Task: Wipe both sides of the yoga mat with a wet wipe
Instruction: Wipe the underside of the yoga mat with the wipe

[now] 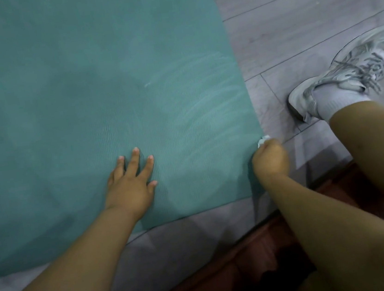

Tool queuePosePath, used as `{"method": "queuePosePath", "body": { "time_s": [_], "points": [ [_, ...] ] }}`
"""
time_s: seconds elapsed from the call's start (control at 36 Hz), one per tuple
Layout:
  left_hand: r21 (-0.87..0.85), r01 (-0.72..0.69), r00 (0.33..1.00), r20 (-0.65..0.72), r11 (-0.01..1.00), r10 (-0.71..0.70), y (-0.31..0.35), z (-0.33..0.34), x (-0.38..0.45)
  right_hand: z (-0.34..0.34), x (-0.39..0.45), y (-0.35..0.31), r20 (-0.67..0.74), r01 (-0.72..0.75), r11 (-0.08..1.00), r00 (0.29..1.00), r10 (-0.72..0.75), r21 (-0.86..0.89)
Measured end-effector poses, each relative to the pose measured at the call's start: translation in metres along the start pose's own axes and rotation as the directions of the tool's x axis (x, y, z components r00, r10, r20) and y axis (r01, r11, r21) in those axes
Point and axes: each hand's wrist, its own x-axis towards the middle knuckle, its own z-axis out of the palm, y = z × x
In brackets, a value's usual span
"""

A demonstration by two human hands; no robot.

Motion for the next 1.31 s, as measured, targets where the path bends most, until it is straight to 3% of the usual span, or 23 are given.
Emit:
{"method": "queuePosePath", "body": {
  "time_s": [0.06, 0.14, 0.22, 0.28, 0.31, 0.36, 0.42, 0.44, 0.5, 0.61, 0.67, 0.75, 0.81, 0.83, 0.89, 0.94, 1.0, 1.06, 1.11, 1.17, 1.19, 1.25, 1.31],
  "points": [
    [-0.002, 0.0, 1.0, 0.006, 1.0, 0.0, 0.001, 0.002, -0.002, 0.018, -0.028, 0.001, -0.003, -0.025, 1.0, 1.0, 0.025, 0.006],
    [0.012, -0.011, 1.0, 0.015, 1.0, 0.011, 0.002, 0.005, -0.006, 0.037, -0.08, -0.003, 0.193, 0.293, 0.943, 0.946, -0.262, -0.155],
    [0.035, -0.032, 0.999, 0.03, 0.999, 0.031, -0.001, 0.008, -0.009, 0.041, -0.114, -0.012, 0.543, 0.695, 0.716, 0.627, -0.558, -0.067],
    [0.053, -0.045, 0.998, 0.041, 0.998, 0.043, -0.002, 0.008, -0.011, 0.032, -0.108, -0.013, 0.615, 0.842, 0.54, 0.433, -0.659, -0.014],
    [0.062, -0.053, 0.998, 0.049, 0.997, 0.05, -0.003, 0.008, -0.012, 0.026, -0.098, -0.01, 0.633, 0.85, 0.524, 0.435, -0.641, -0.054],
    [0.078, -0.071, 0.996, 0.068, 0.994, 0.065, -0.004, 0.007, -0.015, 0.013, -0.07, 0.001, 0.598, 0.71, 0.677, 0.633, -0.492, -0.195],
    [0.084, -0.08, 0.994, 0.082, 0.993, 0.074, -0.005, 0.007, -0.017, -0.007, -0.043, 0.016, 0.405, 0.326, 0.91, 0.891, -0.205, -0.257],
    [0.085, -0.082, 0.994, 0.085, 0.993, 0.075, -0.005, 0.007, -0.018, -0.015, -0.034, 0.023, 0.314, 0.132, 0.962, 0.948, -0.053, -0.238],
    [0.084, -0.082, 0.994, 0.083, 0.993, 0.075, -0.005, 0.008, -0.019, -0.017, -0.031, 0.026, 0.26, -0.038, 0.969, 0.96, 0.103, -0.246],
    [0.074, -0.077, 0.995, 0.069, 0.994, 0.072, -0.003, 0.008, -0.021, 0.003, -0.071, 0.01, 0.306, 0.135, 0.903, 0.952, -0.004, -0.408],
    [0.065, -0.076, 0.995, 0.073, 0.995, 0.072, -0.002, 0.007, -0.021, 0.014, -0.099, -0.002, 0.426, 0.419, 0.783, 0.878, -0.219, -0.46],
    [0.045, -0.098, 0.993, 0.066, 0.994, 0.095, -0.007, 0.005, -0.02, 0.023, -0.134, -0.017, 0.673, 0.796, 0.537, 0.561, -0.482, -0.279],
    [0.046, -0.122, 0.992, 0.042, 0.992, 0.12, -0.016, 0.003, -0.02, 0.026, -0.135, -0.022, 0.73, 0.889, 0.415, 0.413, -0.545, -0.193],
    [0.055, -0.131, 0.991, 0.026, 0.99, 0.13, -0.022, 0.002, -0.019, 0.025, -0.129, -0.023, 0.724, 0.892, 0.413, 0.408, -0.555, -0.186],
    [0.068, -0.108, 0.994, -0.005, 0.992, 0.109, -0.036, 0.0, -0.021, 0.022, -0.106, -0.022, 0.663, 0.808, 0.548, 0.533, -0.527, -0.214],
    [0.043, -0.03, 0.999, -0.02, 0.999, 0.031, -0.047, -0.002, -0.022, 0.012, -0.075, -0.018, 0.497, 0.566, 0.791, 0.768, -0.403, -0.232],
    [-0.019, 0.084, 0.996, -0.012, 0.996, -0.084, -0.057, 0.0, -0.026, 0.006, -0.055, -0.018, 0.321, 0.276, 0.948, 0.923, -0.214, -0.16],
    [-0.083, 0.175, 0.984, 0.005, 0.981, -0.175, -0.064, 0.003, -0.03, 0.009, -0.051, -0.02, 0.227, 0.13, 0.986, 0.968, -0.103, -0.108],
    [-0.119, 0.226, 0.974, 0.019, 0.967, -0.225, -0.068, 0.007, -0.032, 0.021, -0.067, -0.024, 0.218, 0.162, 0.98, 0.967, -0.134, -0.117],
    [-0.145, 0.259, 0.966, 0.041, 0.955, -0.256, -0.071, 0.008, -0.033, 0.043, -0.099, -0.027, 0.283, 0.372, 0.917, 0.904, -0.321, -0.148],
    [-0.152, 0.265, 0.964, 0.05, 0.952, -0.261, -0.071, 0.008, -0.032, 0.055, -0.119, -0.028, 0.331, 0.541, 0.828, 0.816, -0.475, -0.147],
    [-0.156, 0.267, 0.964, 0.062, 0.951, -0.26, -0.071, 0.007, -0.03, 0.069, -0.155, -0.033, 0.429, 0.818, 0.571, 0.539, -0.725, -0.063],
    [-0.155, 0.267, 0.963, 0.071, 0.951, -0.259, -0.071, 0.007, -0.027, 0.079, -0.172, -0.037, 0.465, 0.972, 0.233, 0.222, -0.857, -0.034]
  ]
}}
